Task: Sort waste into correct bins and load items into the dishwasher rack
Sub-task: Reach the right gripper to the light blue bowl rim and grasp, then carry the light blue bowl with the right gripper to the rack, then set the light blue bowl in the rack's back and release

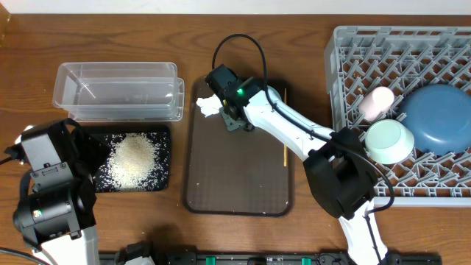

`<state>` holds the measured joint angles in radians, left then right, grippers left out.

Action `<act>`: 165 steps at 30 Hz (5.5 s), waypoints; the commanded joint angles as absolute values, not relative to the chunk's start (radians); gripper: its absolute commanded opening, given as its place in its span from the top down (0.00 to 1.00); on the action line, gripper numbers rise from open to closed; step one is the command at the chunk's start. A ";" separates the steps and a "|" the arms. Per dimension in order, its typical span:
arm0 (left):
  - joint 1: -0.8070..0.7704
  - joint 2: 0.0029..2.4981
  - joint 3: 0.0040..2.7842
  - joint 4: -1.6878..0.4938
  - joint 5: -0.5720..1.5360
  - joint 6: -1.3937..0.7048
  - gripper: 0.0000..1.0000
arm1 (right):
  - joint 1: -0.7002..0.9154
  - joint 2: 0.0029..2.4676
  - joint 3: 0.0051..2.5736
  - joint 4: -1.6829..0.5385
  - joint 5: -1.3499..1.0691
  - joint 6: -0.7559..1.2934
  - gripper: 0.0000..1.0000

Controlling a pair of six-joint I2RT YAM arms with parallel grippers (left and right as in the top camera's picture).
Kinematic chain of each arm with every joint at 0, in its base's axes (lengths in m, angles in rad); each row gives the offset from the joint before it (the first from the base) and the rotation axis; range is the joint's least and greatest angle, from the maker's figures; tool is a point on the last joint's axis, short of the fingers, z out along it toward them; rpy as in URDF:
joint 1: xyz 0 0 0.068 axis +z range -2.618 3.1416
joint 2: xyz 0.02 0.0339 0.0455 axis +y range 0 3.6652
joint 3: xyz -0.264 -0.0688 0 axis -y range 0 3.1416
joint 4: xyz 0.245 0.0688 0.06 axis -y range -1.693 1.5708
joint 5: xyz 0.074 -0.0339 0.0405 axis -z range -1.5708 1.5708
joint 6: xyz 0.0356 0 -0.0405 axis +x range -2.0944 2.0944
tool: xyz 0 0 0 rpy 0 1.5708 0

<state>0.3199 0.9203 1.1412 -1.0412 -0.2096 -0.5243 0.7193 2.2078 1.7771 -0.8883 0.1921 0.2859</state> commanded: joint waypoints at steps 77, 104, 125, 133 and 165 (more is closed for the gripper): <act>0.326 0.921 1.150 -1.043 -0.218 -0.525 0.08 | -0.542 1.883 1.482 0.035 -1.264 0.555 0.99; 0.326 0.928 1.150 -1.043 -0.218 -0.525 0.07 | -0.543 2.148 1.470 0.329 -1.232 0.852 0.99; 0.326 0.928 1.150 -1.043 -0.218 -0.525 0.07 | -0.656 2.148 1.470 0.290 -1.268 0.849 0.99; 0.326 0.928 1.150 -1.043 -0.218 -0.525 0.07 | -0.704 2.148 1.470 0.253 -1.299 0.849 0.98; 0.326 0.928 1.150 -1.043 -0.218 -0.525 0.07 | -0.518 1.556 1.474 -0.401 -0.690 0.516 0.29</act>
